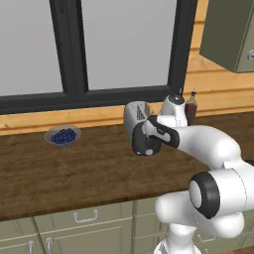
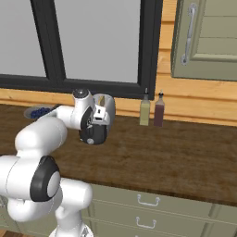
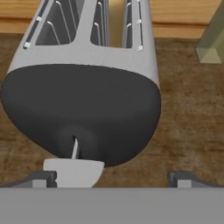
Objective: Start the toaster. Once the lever pops up, take the bread to the plate on the dining counter.
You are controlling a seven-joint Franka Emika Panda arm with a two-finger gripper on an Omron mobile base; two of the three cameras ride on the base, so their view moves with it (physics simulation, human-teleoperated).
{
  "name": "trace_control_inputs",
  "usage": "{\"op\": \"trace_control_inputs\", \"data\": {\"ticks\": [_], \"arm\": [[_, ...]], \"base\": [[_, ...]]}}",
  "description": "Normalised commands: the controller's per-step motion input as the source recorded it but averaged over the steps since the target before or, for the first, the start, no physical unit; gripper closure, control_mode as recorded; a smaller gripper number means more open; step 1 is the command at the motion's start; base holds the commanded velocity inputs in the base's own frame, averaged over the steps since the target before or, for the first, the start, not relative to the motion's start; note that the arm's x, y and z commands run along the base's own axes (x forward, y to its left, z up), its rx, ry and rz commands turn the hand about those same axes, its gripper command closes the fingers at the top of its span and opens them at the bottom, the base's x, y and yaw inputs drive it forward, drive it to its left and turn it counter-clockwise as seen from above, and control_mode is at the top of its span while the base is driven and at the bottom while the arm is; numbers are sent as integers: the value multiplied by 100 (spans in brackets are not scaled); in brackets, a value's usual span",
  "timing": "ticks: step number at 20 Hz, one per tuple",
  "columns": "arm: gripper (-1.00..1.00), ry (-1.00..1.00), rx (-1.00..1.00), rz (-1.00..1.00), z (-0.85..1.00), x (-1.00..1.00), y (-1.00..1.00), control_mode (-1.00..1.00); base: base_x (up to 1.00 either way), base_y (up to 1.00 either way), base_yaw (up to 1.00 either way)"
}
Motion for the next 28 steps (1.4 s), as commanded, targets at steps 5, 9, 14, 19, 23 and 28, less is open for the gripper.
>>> {"op": "trace_control_inputs", "data": {"ticks": [5,9,14,19,23,28], "arm": [[-100,0,0,0,-17,0,0,-100],[-100,0,0,0,-20,0,0,-100],[-100,0,0,0,-19,0,0,-100],[-100,0,0,0,-23,0,0,-100],[-100,0,0,0,-24,0,0,-100],[-100,0,0,0,-22,0,0,-100]], "base": [[0,0,0],[0,0,0],[0,0,0],[0,0,0],[0,0,0],[0,0,0]]}}
